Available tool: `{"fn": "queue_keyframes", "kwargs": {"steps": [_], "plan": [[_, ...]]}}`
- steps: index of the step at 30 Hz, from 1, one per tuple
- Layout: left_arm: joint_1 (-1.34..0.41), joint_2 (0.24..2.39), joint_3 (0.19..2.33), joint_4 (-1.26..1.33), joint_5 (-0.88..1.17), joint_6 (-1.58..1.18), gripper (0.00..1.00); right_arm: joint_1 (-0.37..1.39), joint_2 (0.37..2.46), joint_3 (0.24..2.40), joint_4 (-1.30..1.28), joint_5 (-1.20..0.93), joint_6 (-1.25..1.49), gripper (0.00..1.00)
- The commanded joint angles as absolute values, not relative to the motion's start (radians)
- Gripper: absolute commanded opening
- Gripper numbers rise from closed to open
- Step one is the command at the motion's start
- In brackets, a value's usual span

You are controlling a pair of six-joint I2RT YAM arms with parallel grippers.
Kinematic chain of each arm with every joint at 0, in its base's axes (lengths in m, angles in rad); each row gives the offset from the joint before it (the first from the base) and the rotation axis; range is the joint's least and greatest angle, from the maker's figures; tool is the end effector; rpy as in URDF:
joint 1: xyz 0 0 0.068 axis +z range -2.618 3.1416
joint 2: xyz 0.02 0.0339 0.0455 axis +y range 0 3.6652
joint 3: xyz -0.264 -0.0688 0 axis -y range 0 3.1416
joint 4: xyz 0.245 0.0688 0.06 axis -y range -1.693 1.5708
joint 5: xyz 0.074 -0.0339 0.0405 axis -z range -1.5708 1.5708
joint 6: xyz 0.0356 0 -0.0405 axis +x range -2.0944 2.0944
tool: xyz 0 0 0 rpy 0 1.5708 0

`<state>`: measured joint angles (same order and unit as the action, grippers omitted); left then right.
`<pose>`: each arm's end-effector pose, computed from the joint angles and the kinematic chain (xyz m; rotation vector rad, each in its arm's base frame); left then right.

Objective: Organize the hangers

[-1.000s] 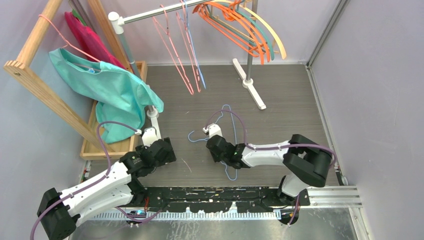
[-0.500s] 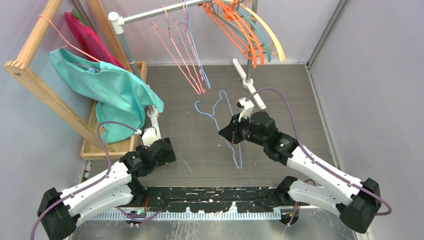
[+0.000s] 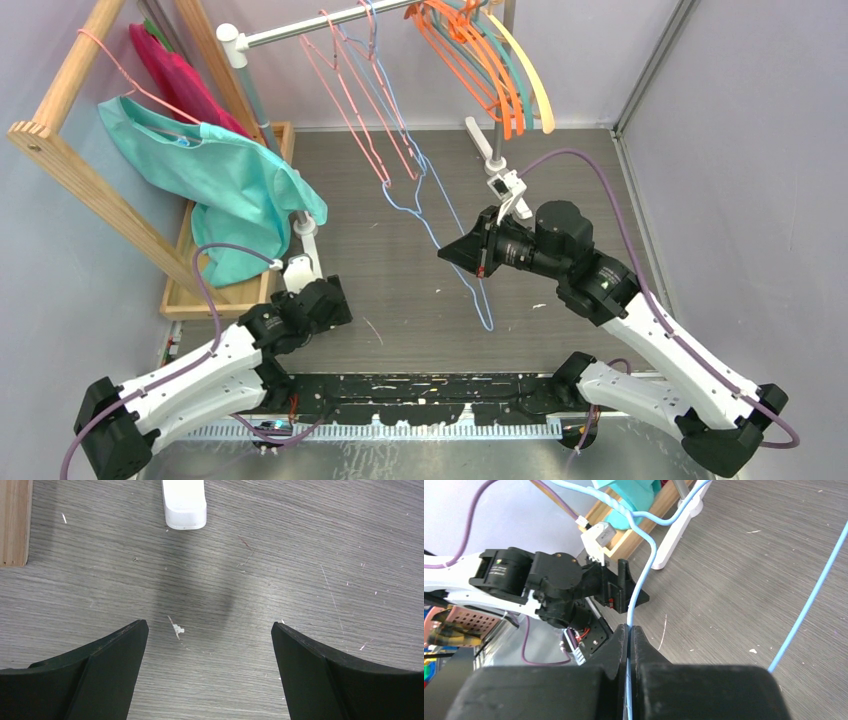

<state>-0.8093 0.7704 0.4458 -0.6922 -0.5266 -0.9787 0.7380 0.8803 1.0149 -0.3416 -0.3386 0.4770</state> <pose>0.1075 -0.0868 0.1870 -0.3853 2.3695 -0.1264 0.1340 0.1378 0.3873 -0.5099 1.8541 1.1499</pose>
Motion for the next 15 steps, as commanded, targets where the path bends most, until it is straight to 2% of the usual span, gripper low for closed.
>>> {"fn": "queue_keyframes", "kwargs": {"steps": [1,15], "plan": [[-0.804,0.744,0.442,-0.679,-0.543,-0.981,0.98,0.735,0.859,1.131,-0.404,-0.353,0.482,0.01],[-0.804,0.692,0.431,-0.698,-0.537,-0.993,0.98,0.734,0.774,1.237,-0.589,-0.264,0.483,0.01]]}}
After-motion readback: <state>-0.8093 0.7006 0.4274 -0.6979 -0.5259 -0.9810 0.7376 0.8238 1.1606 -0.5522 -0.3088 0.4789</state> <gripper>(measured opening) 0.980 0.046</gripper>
